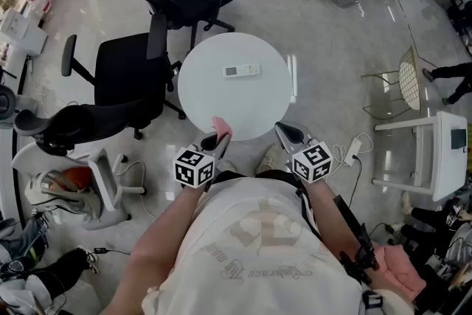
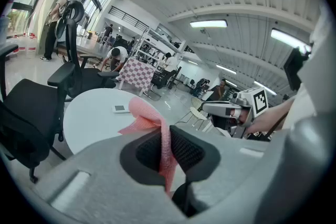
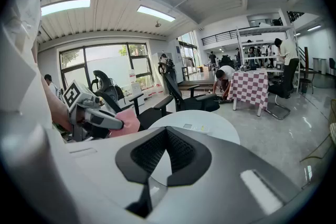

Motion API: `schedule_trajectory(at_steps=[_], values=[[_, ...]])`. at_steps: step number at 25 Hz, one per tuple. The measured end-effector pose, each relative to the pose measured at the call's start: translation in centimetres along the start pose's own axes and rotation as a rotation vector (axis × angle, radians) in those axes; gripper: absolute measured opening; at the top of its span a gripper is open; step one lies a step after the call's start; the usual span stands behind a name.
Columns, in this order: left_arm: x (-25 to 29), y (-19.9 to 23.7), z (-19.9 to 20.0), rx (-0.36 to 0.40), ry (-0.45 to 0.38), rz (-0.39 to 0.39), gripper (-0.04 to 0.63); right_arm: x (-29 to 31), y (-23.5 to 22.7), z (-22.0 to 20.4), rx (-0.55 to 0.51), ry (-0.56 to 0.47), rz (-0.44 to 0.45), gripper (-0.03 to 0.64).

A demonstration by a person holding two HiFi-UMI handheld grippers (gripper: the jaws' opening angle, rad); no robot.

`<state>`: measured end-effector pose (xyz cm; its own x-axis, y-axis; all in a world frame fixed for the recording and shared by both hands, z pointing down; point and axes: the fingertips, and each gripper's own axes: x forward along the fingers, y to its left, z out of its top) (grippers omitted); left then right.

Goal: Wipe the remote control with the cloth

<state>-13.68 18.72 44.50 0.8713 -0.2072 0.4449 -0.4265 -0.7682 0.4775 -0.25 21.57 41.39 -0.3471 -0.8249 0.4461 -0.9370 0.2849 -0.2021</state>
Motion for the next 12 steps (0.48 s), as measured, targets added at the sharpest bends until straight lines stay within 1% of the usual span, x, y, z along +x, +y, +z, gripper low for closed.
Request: schedule_trajectory(at_steps=[4,8,12], values=[[-0.1,-0.3,0.4,0.008,-0.007,-0.007,0.026,-0.4,-0.2,0.2,0.003,-0.012,-0.016,0.006],[-0.2,-0.3,1.0,0.022,-0.014,-0.011,0.026,-0.8,-1.0,0.6,0.015,-0.024,-0.050,0.007],[-0.1,-0.1,1.6,0.038,-0.025,-0.012,0.027,-0.7,-1.3,0.7,0.016,-0.034,-0.059,0.008]])
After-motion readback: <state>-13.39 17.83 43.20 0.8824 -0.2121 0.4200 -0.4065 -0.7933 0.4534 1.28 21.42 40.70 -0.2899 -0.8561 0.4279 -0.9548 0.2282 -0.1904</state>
